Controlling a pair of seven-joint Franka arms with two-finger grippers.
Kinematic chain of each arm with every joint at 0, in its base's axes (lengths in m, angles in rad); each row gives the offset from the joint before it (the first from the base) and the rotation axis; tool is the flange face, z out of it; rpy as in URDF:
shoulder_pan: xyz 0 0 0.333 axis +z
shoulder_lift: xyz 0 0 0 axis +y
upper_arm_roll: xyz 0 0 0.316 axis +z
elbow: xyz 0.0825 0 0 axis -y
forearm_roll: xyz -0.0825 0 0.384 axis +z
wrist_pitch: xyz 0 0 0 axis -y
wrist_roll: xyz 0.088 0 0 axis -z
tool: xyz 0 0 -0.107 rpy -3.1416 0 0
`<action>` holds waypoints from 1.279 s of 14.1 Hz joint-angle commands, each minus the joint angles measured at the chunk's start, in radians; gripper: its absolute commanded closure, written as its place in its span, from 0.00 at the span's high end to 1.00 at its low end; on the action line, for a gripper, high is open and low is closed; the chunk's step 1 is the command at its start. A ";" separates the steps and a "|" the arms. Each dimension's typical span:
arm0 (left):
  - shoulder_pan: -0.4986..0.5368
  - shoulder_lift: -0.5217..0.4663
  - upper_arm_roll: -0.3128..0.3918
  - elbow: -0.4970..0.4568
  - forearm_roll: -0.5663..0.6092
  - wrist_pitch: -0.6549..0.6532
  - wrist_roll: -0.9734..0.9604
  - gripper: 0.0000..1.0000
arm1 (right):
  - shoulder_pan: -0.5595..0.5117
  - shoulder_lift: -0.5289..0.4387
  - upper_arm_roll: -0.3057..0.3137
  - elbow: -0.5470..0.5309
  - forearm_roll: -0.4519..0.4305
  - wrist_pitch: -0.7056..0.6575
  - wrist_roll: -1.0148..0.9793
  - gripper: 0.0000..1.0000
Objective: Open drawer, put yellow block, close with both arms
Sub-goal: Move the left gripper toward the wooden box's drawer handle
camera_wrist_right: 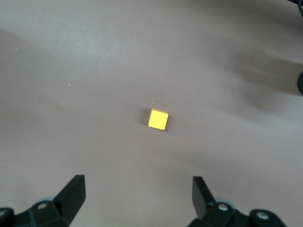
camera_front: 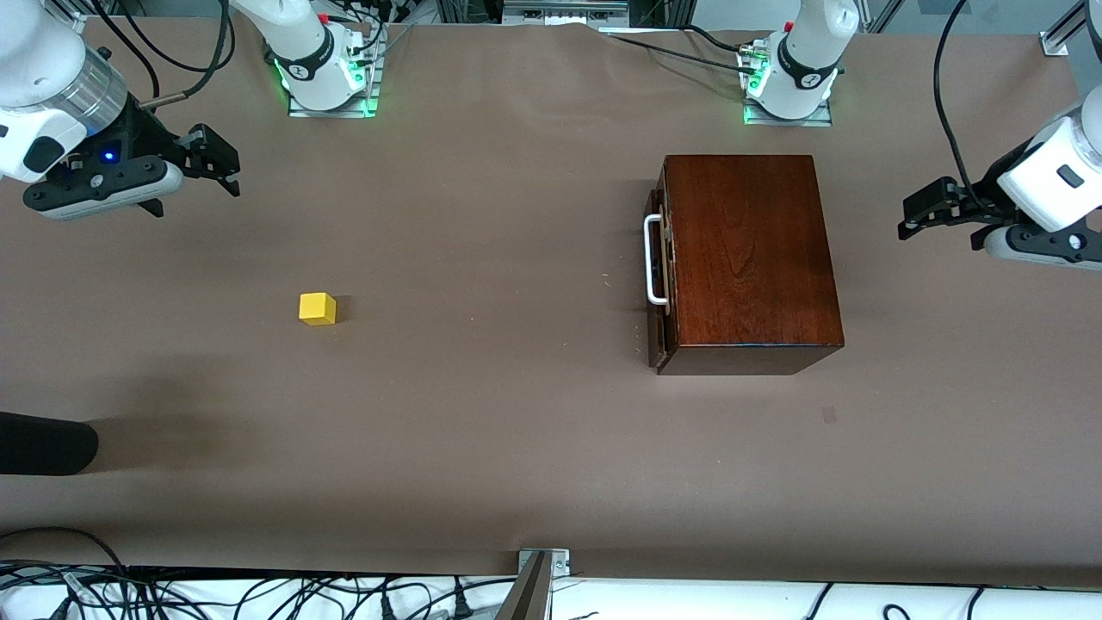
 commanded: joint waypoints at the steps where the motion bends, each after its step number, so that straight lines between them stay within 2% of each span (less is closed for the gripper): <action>1: 0.030 0.009 0.000 0.033 0.006 -0.005 -0.002 1.00 | -0.006 0.005 0.004 0.021 0.002 -0.013 -0.010 1.00; 10: 0.016 0.014 -0.014 0.032 -0.003 -0.022 -0.010 1.00 | -0.006 0.005 0.002 0.021 0.002 -0.010 -0.010 1.00; 11: 0.001 0.015 -0.034 0.032 0.008 -0.025 -0.016 1.00 | -0.006 0.005 0.002 0.021 0.002 -0.011 -0.010 1.00; 14: -0.014 0.019 -0.156 0.018 0.009 -0.041 -0.047 1.00 | -0.006 0.005 0.002 0.021 0.002 -0.010 -0.012 1.00; 18: -0.057 0.110 -0.355 0.017 0.012 -0.028 -0.267 1.00 | -0.006 0.005 0.002 0.021 0.001 -0.006 -0.012 1.00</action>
